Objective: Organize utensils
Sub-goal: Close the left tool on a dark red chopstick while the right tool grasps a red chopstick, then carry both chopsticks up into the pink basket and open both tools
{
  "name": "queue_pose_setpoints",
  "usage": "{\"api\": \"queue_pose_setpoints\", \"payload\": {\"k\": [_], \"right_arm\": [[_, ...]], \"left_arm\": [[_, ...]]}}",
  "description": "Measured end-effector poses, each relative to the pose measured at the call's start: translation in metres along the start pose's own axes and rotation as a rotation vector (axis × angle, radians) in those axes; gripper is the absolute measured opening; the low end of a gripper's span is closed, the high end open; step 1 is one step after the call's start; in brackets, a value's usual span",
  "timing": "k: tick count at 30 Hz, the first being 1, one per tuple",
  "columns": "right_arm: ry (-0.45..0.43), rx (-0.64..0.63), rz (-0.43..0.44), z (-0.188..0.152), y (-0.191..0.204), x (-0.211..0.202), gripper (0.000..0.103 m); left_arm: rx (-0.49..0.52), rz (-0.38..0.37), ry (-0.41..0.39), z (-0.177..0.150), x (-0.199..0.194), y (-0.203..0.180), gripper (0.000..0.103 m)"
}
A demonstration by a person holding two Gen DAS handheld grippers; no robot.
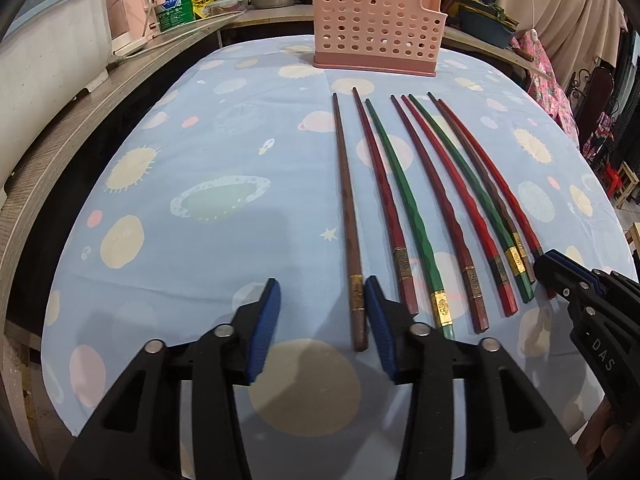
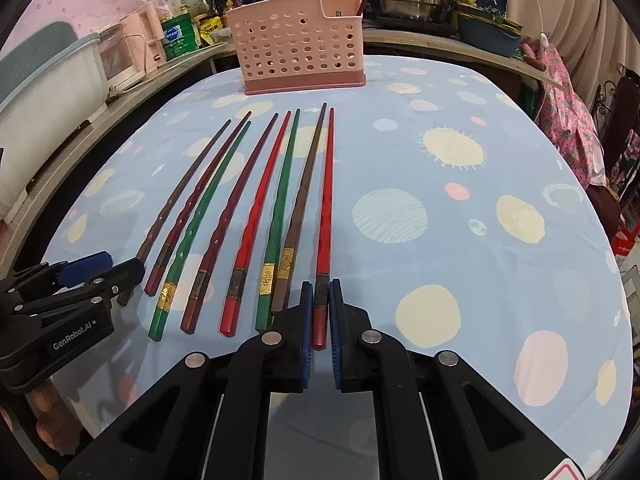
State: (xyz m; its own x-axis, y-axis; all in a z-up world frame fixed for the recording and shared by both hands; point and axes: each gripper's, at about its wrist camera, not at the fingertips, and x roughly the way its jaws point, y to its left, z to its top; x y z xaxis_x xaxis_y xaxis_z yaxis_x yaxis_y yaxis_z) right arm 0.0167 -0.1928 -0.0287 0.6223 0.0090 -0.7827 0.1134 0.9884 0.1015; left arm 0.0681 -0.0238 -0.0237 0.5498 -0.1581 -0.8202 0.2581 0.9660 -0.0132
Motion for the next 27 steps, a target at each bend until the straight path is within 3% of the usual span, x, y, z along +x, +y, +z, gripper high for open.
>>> {"api": "queue_pose_setpoints", "payload": {"k": [8,19,27], "right_arm": [[0.014,0.028,0.025,0.0,-0.004,-0.001,0.007],[-0.009,0.055,0.03,0.004,-0.012,-0.014,0.007],[-0.056,0.076,0.034,0.02,-0.02,-0.033,0.007]], "left_arm": [[-0.031,-0.071,0.018,0.003,0.0,0.005,0.007],[-0.075,-0.125,0.05,0.008,-0.001,0.012,0.007],[-0.111,-0.149,0.015,0.019,-0.021,0.02,0.007]]}}
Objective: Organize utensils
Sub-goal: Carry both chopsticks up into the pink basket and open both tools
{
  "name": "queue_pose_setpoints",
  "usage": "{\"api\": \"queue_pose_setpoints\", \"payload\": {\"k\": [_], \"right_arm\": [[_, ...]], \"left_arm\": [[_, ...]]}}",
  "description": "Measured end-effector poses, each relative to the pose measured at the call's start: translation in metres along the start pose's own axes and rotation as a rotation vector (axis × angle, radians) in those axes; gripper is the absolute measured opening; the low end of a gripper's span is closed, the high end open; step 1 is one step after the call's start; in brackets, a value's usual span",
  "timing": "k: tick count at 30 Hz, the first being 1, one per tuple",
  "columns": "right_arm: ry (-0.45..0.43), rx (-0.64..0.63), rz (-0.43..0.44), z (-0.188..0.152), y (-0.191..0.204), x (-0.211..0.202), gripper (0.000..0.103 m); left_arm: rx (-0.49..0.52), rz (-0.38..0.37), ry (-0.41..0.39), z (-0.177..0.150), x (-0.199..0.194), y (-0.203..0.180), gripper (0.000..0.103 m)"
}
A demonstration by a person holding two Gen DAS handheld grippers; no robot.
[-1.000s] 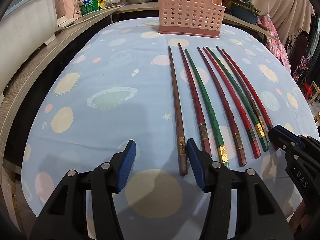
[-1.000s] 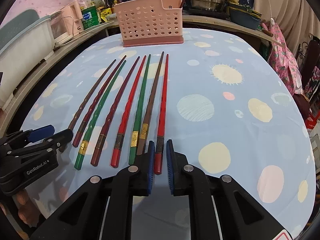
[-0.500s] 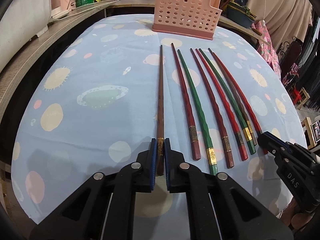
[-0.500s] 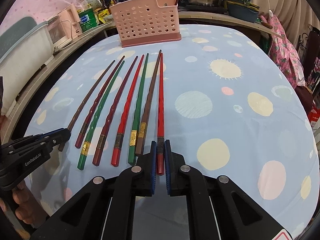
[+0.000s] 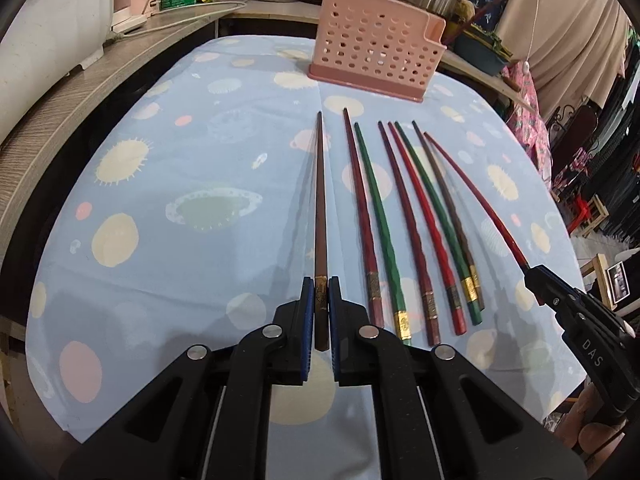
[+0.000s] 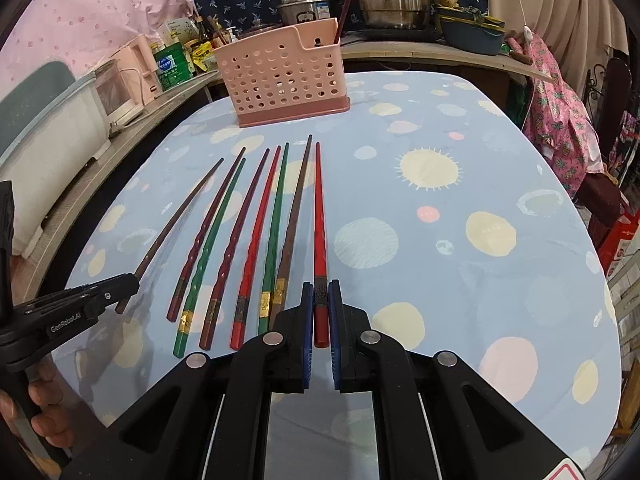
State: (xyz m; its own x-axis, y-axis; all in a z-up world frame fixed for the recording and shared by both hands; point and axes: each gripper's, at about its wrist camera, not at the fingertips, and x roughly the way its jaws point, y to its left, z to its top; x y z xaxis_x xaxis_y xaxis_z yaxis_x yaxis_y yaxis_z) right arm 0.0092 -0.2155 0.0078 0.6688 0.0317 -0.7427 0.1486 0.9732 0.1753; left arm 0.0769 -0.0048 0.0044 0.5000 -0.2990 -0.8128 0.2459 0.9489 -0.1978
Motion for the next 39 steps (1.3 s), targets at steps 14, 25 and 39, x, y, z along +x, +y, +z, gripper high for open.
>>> {"api": "queue_pose_setpoints", "payload": {"k": [14,25,39], "right_arm": [[-0.179,0.051,0.038,0.079,-0.016,-0.043,0.007],[-0.294,0.089,0.077,0.146,-0.023,-0.056,0.007],[-0.439,0.111,0.15,0.238,-0.016,-0.074,0.007]], "left_arm": [[-0.016,-0.006,-0.162,0.069,-0.053,-0.006,0.007],[0.002,0.019,-0.298,0.147,-0.084,-0.02,0.007],[0.003,-0.009,-0.467,0.242,-0.123,-0.041,0.007]]}}
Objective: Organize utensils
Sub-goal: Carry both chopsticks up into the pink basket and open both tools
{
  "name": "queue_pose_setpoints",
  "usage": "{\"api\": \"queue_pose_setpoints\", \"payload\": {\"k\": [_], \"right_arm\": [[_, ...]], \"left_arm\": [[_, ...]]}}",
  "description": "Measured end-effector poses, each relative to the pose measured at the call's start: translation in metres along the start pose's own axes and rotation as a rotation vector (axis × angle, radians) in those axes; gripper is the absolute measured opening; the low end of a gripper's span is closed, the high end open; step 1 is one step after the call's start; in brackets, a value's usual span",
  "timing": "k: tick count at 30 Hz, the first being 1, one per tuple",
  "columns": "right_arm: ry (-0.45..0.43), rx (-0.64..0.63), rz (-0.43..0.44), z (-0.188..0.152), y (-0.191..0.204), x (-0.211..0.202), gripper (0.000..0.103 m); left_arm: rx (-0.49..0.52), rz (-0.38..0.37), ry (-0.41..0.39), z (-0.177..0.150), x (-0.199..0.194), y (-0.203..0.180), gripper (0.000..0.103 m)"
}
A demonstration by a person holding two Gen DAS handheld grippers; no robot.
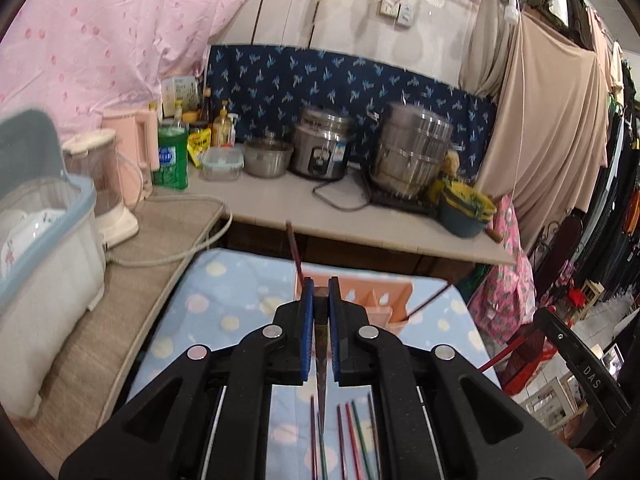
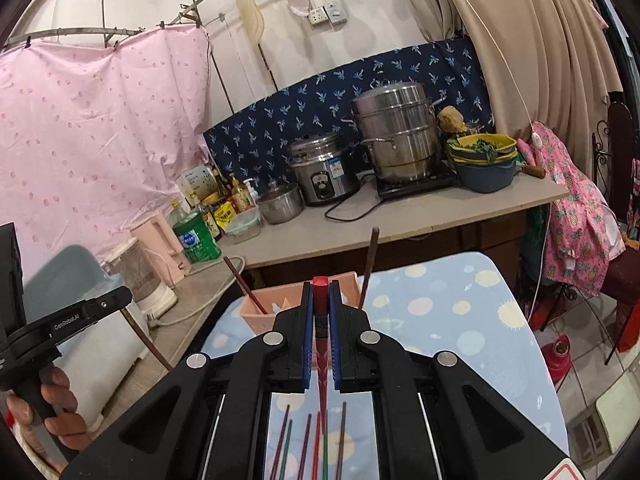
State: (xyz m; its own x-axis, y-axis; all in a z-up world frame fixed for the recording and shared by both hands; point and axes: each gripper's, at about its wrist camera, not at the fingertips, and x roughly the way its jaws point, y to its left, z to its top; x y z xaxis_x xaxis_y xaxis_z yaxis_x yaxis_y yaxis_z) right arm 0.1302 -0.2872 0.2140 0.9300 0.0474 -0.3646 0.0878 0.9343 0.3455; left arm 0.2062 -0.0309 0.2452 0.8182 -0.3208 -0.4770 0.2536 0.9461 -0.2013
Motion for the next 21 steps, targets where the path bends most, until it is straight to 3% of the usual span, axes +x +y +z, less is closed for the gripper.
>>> {"api": "queue_pose_setpoints", "payload": {"k": [8,12,16,21], "right_arm": [[-0.125,0.002,0.041,0.071,0.025,0.026,0.007],[-0.149,0.02,0.044,0.089,0.027,0.048,0.007],[-0.135,0.03,0.026,0.09,0.024,0.078,0.007],[-0.07,0.025,-0.005,0.069,0.013,0.111,0.007]], "left_arm": [[-0.032,0.004,-0.165,0.075,0.002,-0.008,0.007],[-0.043,0.025,-0.22,0.096,0.017,-0.008,0.007],[-0.048,0.052,-0.214,0.1,0.043,-0.004,0.007],[-0.049,0.071,-0.142,0.083,0.08,0.004,0.007]]}}
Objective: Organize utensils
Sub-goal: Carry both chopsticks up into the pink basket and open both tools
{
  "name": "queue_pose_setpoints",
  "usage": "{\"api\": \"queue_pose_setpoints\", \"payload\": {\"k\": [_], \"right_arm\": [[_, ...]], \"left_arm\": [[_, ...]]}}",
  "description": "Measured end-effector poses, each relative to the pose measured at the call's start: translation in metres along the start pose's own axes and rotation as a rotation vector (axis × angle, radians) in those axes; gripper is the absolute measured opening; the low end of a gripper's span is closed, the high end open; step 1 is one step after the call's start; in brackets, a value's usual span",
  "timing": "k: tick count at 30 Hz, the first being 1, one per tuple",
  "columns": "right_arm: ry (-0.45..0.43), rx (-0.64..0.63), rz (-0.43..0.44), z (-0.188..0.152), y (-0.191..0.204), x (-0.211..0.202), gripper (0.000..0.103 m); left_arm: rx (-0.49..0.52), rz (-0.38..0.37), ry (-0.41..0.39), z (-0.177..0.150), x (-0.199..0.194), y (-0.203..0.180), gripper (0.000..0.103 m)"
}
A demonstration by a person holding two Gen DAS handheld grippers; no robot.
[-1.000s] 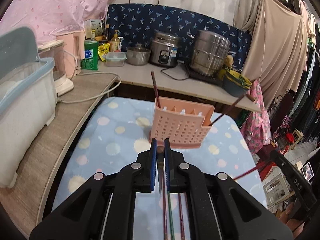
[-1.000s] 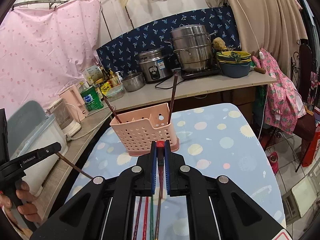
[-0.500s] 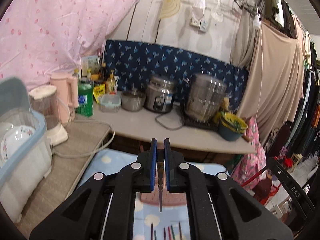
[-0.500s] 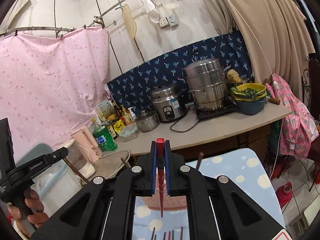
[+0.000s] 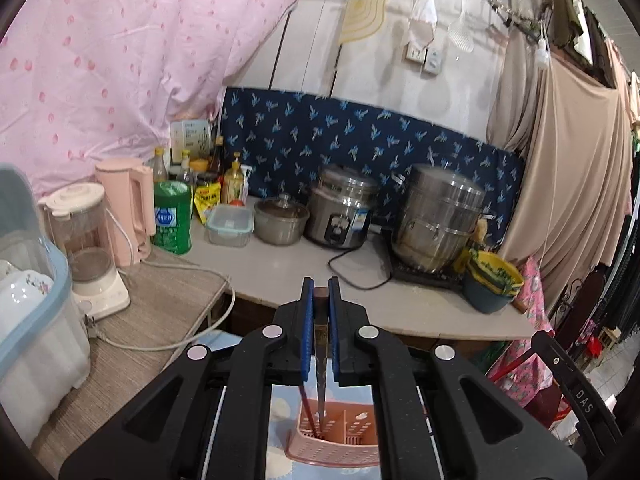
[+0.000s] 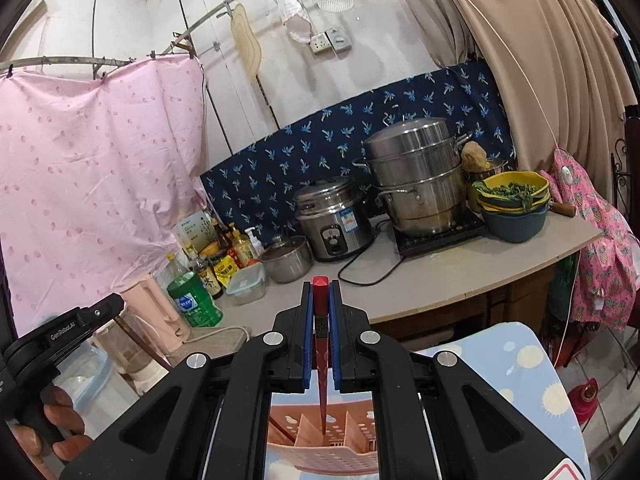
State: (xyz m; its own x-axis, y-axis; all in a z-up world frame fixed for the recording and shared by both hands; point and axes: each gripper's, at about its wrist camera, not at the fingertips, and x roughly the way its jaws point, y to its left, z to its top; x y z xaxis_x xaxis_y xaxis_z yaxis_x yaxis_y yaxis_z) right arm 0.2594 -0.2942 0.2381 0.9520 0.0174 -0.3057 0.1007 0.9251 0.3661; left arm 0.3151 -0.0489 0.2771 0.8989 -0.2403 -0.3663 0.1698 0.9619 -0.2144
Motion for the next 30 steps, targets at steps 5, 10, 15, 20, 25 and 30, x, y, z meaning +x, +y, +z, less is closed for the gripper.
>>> {"api": "queue_pose_setpoints", "payload": {"k": [5,10,15,20,25,30], "right_arm": [[0.073,-0.006,-0.025,-0.026,-0.009,0.022,0.007],[0.115,-0.009,-0.031,-0.042,-0.012,0.03,0.008],[0.112,-0.001,-0.027,-0.046,-0.013,0.019,0.011],[0.097,0.001,-0.015,-0.049,-0.011,-0.004,0.015],[0.108,0.028,0.013,-0.062,-0.013,-0.034,0.018],[0.144,0.033,0.031,-0.094,-0.013,-0.067,0.019]], "left_arm": [[-0.017,0.011,0.09,-0.031,0.028,0.01,0.007],[-0.03,0.024,0.134,-0.048,0.039,0.017,0.007],[-0.03,0.025,0.141,-0.055,0.035,0.019,0.019],[-0.025,0.022,0.144,-0.061,0.021,0.019,0.035],[0.002,0.012,0.169,-0.077,-0.001,0.019,0.044],[0.022,0.001,0.207,-0.107,-0.027,0.021,0.048]]}}
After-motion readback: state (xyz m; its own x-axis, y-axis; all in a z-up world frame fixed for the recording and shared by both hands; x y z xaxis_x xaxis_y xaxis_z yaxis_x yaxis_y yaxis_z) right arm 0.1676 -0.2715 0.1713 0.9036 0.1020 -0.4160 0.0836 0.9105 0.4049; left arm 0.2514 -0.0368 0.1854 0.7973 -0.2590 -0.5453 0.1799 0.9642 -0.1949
